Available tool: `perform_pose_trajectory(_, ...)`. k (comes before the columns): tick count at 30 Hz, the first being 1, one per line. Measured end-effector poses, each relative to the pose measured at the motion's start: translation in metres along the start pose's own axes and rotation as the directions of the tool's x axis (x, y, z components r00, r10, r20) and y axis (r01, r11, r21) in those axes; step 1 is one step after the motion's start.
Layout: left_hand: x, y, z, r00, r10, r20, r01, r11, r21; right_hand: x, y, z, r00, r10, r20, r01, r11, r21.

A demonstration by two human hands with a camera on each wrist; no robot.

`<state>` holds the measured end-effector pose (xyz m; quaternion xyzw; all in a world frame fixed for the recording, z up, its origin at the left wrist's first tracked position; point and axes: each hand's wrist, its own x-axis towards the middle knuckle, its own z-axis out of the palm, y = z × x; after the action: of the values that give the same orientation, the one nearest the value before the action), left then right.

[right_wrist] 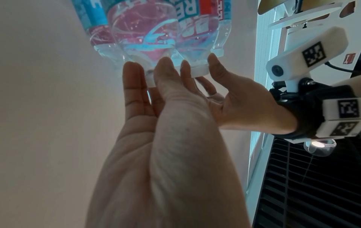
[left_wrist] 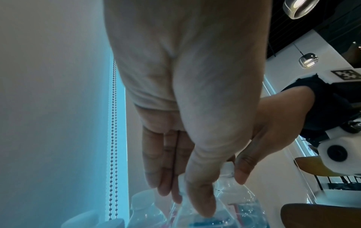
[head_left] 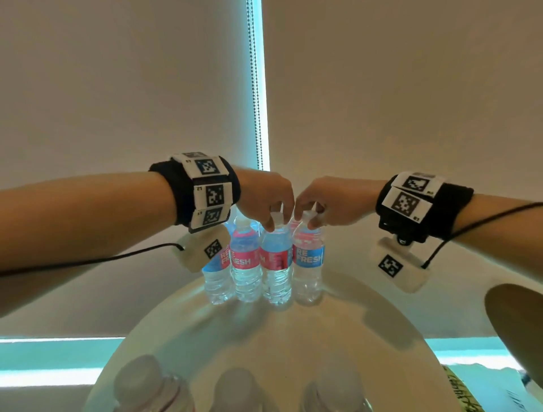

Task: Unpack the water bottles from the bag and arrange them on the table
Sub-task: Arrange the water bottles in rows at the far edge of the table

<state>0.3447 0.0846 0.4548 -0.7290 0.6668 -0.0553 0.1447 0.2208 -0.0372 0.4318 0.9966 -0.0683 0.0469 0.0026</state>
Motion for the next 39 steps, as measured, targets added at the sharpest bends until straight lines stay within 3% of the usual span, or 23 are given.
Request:
perform_pose_trajectory(12,0.02,-0.014,0.019,1.0,0.023,-0.012,-0.023,1.0,-0.008,0.023,0.02,0.016,0.999,-0.038,0.016,0.038,0.998,0.044)
perform_pose_trajectory(25,0.015,-0.026,0.023,0.999,-0.022,-0.033,0.016,0.986,-0.167,0.022,0.025,0.021,1.0,-0.025,-0.02,0.026,0.997,0.066)
perform_pose_trajectory(32,-0.051,-0.03,0.005,0.981,-0.111,-0.16,0.076,0.975,-0.211,0.007,0.008,0.006,0.998,-0.01,-0.067,0.011,1.0,0.012)
perform_pose_trajectory(39,-0.158,-0.013,-0.008,0.961,-0.17,-0.217,0.078,0.923,-0.378,-0.047,-0.068,-0.035,0.963,-0.192,-0.191,0.217,0.969,0.12)
